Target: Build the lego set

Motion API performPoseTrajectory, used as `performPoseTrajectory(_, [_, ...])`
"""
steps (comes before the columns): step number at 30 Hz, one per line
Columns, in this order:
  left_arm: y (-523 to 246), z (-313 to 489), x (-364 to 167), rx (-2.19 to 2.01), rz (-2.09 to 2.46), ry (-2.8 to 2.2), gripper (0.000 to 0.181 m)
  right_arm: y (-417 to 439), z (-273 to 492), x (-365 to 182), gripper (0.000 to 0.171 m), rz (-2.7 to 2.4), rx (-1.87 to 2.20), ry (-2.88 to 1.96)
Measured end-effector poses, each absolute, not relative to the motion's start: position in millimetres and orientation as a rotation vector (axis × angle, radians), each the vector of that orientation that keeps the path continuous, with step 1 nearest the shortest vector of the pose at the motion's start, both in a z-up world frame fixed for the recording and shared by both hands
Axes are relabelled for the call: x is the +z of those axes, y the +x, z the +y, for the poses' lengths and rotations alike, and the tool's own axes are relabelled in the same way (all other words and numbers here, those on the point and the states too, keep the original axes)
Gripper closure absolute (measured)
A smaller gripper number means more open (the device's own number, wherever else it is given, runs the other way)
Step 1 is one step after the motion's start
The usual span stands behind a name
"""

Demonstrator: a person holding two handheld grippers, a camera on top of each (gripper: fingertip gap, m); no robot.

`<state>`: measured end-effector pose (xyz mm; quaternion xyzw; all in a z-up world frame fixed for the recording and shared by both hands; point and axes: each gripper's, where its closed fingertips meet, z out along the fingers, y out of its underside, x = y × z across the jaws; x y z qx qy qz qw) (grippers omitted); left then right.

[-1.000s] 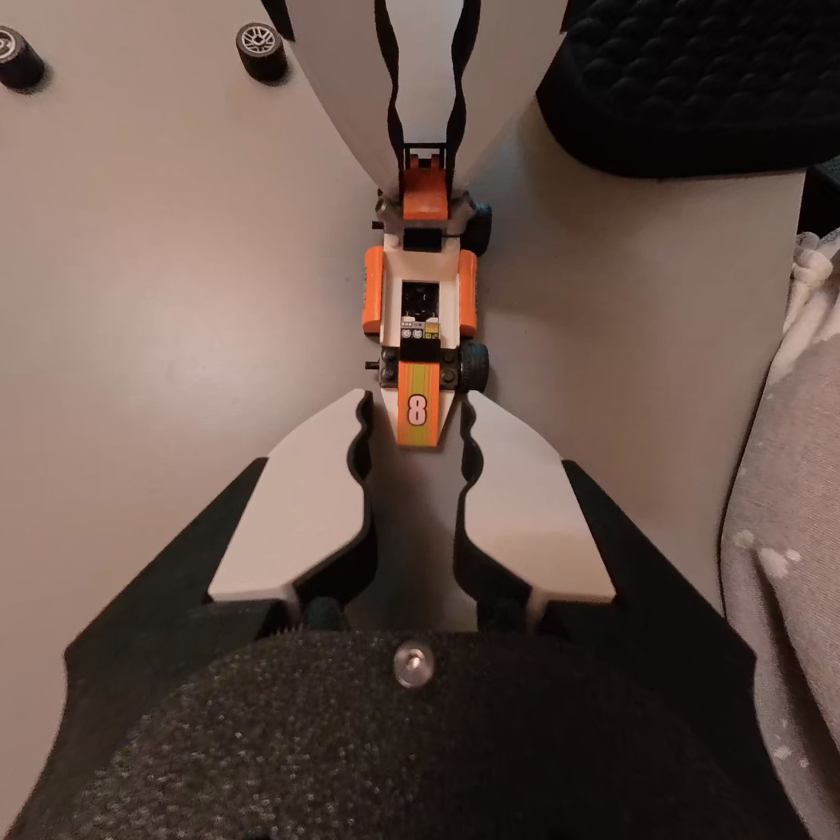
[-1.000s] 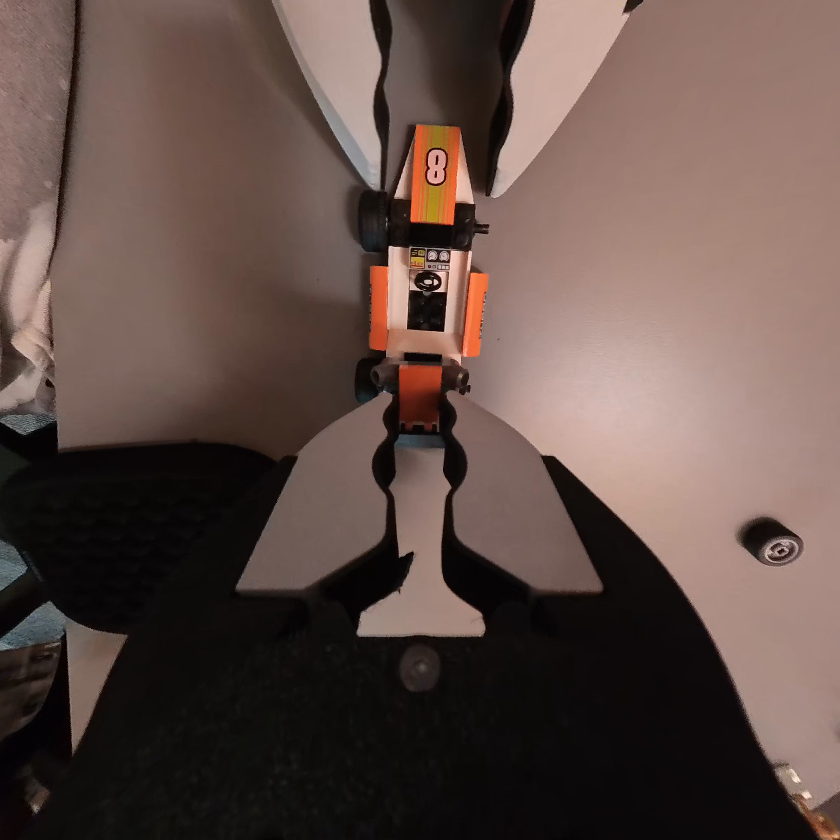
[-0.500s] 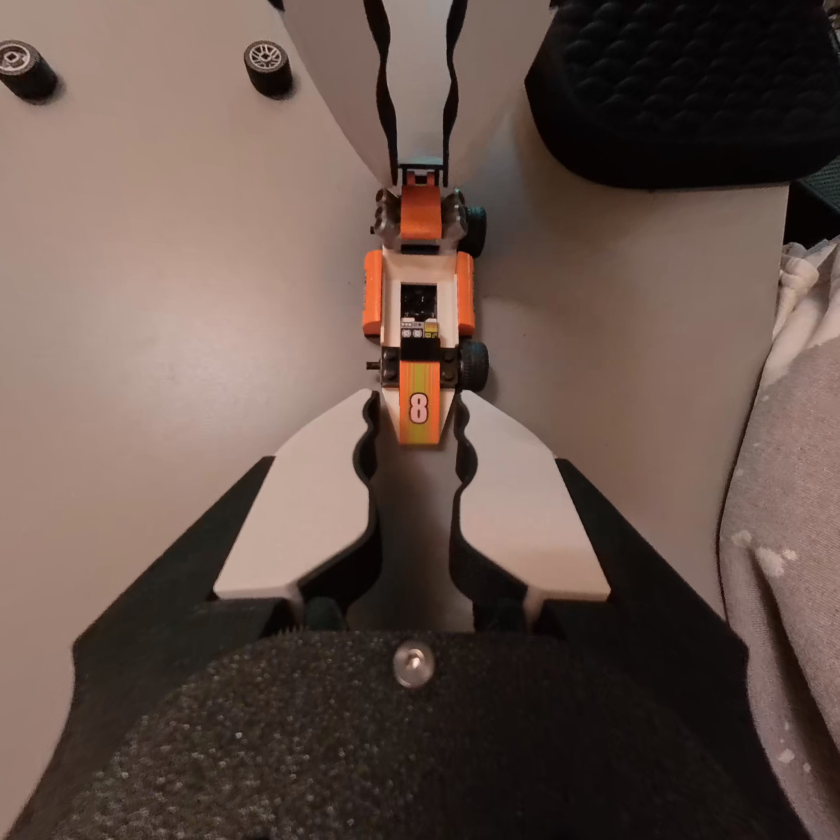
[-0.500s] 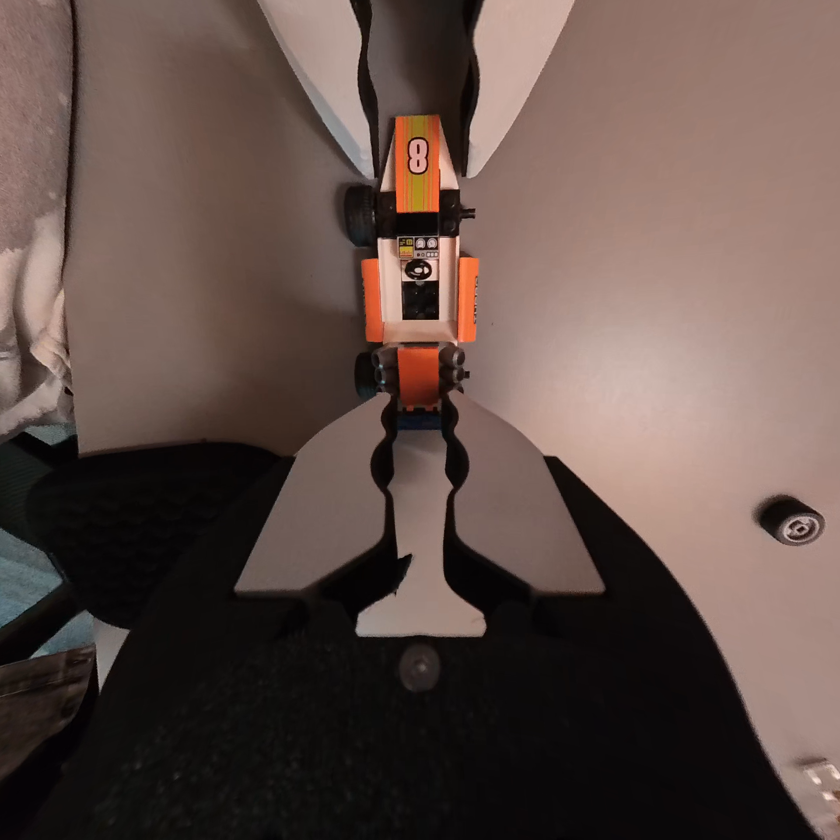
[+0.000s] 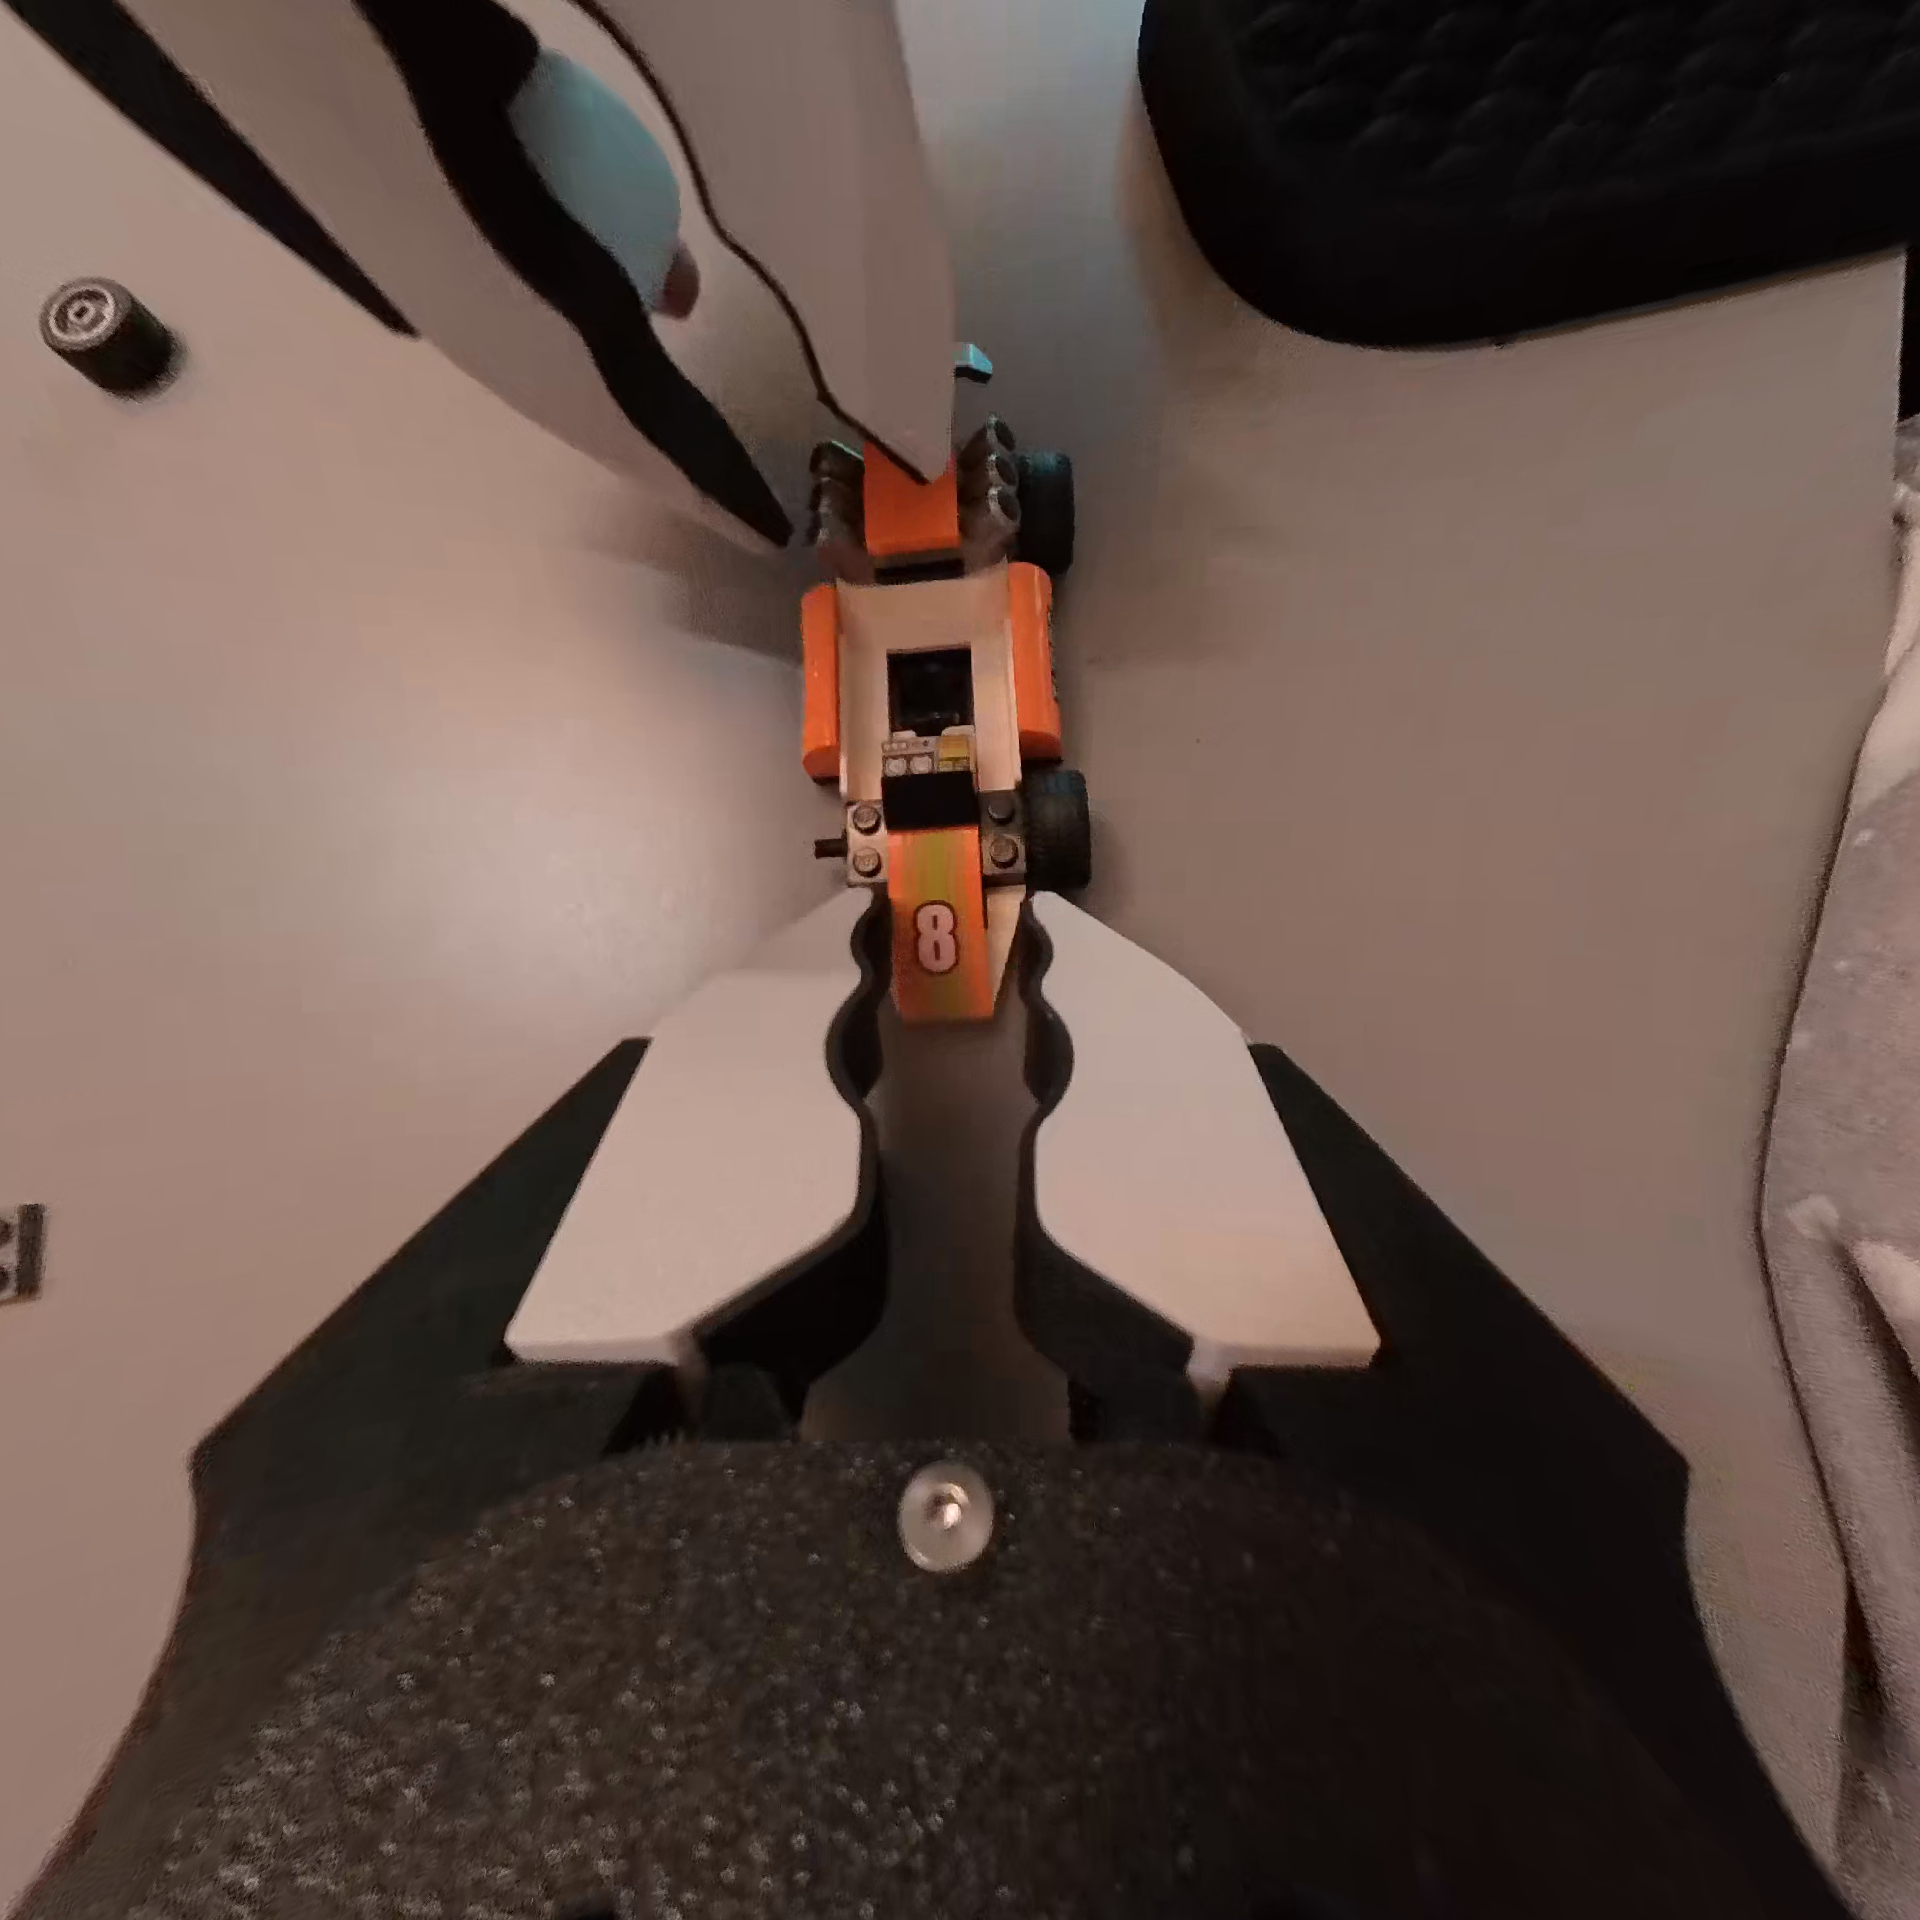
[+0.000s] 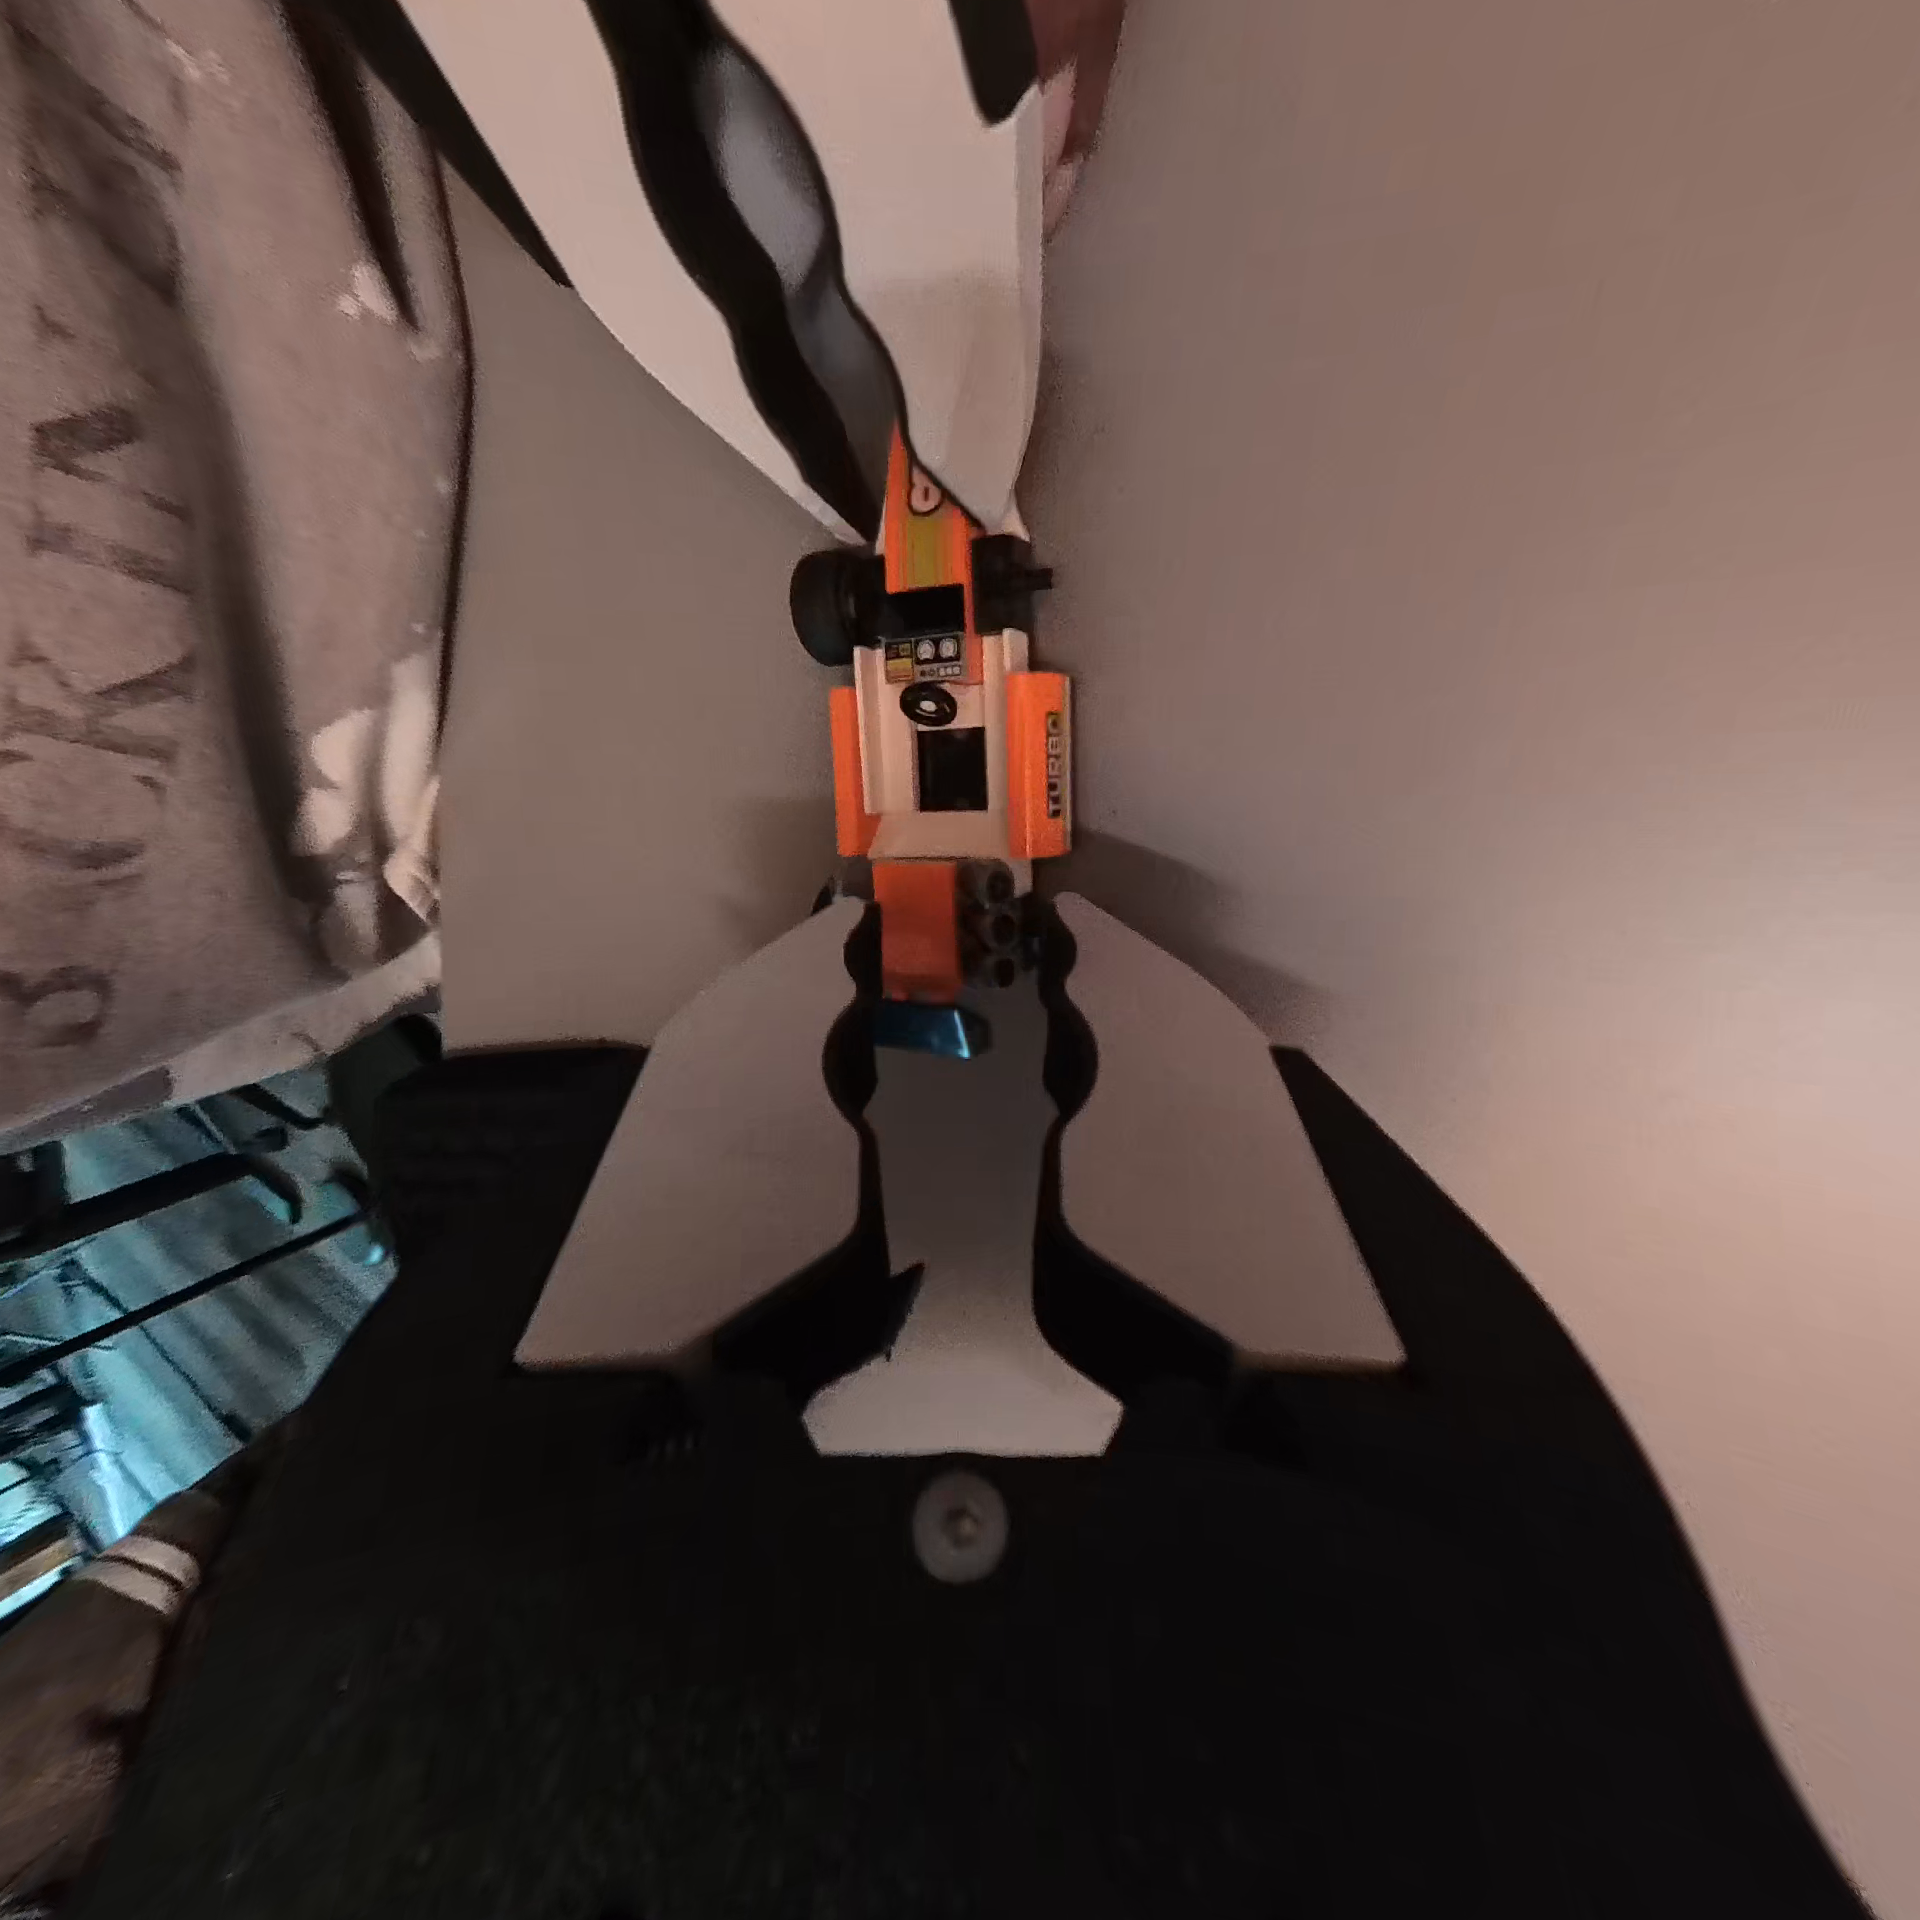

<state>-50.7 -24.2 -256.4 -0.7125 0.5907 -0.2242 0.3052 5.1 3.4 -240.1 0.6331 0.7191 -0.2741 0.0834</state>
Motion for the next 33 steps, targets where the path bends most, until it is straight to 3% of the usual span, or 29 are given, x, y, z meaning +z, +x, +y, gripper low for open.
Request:
performPoseTrajectory(14, [-45, -17, -252, -0.454, 1.665, -1.607, 0.159, 10, 3, -240, 0.142, 2.088, -0.979, 1.875])
performPoseTrajectory(23, [-43, -15, -249, -0.335, 1.691, -1.507, 0.159, 20, -5, -241, 0.127, 2.062, -0.987, 1.838])
performPoseTrajectory(33, [-41, -17, -242, -0.203, 1.704, -1.386, 0.159, 19, -13, -243, 0.136, 2.005, -1.042, 1.753])
